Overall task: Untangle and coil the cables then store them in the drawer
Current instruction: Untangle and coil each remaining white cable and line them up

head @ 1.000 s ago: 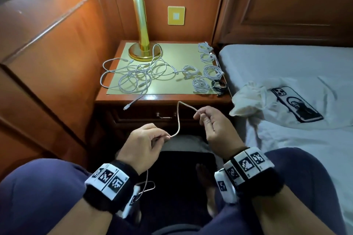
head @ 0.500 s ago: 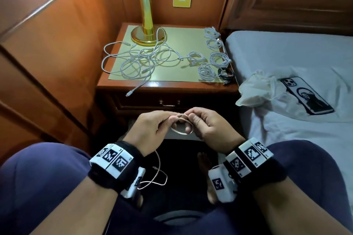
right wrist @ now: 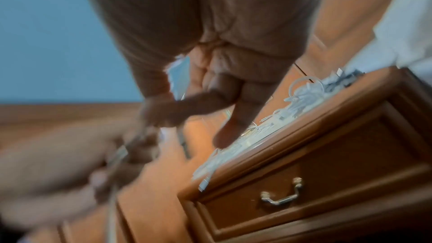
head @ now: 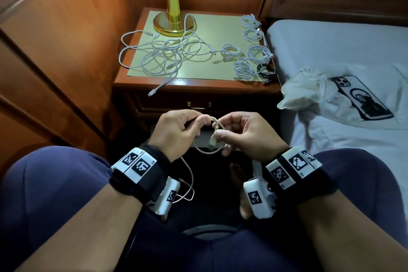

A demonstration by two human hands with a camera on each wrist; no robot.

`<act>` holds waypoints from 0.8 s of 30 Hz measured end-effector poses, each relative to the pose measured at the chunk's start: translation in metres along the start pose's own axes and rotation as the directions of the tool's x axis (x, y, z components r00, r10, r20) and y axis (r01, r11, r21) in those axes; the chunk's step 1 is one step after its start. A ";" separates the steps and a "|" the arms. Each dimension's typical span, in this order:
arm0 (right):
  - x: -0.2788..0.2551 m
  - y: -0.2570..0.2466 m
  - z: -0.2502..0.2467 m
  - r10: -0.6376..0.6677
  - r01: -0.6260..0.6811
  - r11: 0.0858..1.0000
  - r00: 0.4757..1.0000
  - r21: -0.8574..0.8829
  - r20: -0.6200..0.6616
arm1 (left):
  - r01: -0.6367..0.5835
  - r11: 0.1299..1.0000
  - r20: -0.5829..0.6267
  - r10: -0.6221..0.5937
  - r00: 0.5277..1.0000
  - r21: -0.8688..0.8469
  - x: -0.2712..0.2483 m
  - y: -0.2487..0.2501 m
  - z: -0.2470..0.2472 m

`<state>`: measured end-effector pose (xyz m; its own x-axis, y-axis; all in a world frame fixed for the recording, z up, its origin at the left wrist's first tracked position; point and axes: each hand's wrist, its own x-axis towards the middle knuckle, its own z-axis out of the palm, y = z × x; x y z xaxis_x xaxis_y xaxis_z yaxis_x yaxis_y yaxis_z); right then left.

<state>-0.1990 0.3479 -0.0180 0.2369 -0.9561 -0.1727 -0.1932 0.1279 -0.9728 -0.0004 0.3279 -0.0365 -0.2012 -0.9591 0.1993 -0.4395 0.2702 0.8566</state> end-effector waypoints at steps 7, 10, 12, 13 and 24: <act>0.009 0.011 0.007 -0.185 0.072 0.908 0.953 -0.412 -0.242 | 0.124 0.966 0.011 -0.124 0.992 -0.226 0.002 0.004 0.003; 0.010 0.010 0.007 -0.137 0.051 0.934 0.966 -0.354 -0.220 | 0.121 0.971 -0.008 -0.125 0.992 -0.205 0.001 0.000 0.000; 0.009 0.009 0.006 -0.070 0.029 0.968 0.985 -0.249 -0.160 | 0.121 0.970 -0.004 -0.125 0.992 -0.212 0.000 0.001 0.000; 0.008 0.007 0.006 -0.045 0.017 0.979 0.990 -0.202 -0.134 | 0.119 0.968 0.006 -0.120 0.993 -0.219 0.000 0.003 0.000; 0.000 -0.007 -0.012 -0.044 -0.020 0.960 0.974 0.279 0.221 | 0.132 0.839 0.037 -0.132 0.991 -0.528 0.004 0.009 -0.004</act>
<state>-0.2087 0.3443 -0.0095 0.4499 -0.8787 -0.1599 0.0750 0.2155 -0.9736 -0.0014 0.3264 -0.0259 -0.1741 -0.9825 0.0666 0.0672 0.0557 0.9962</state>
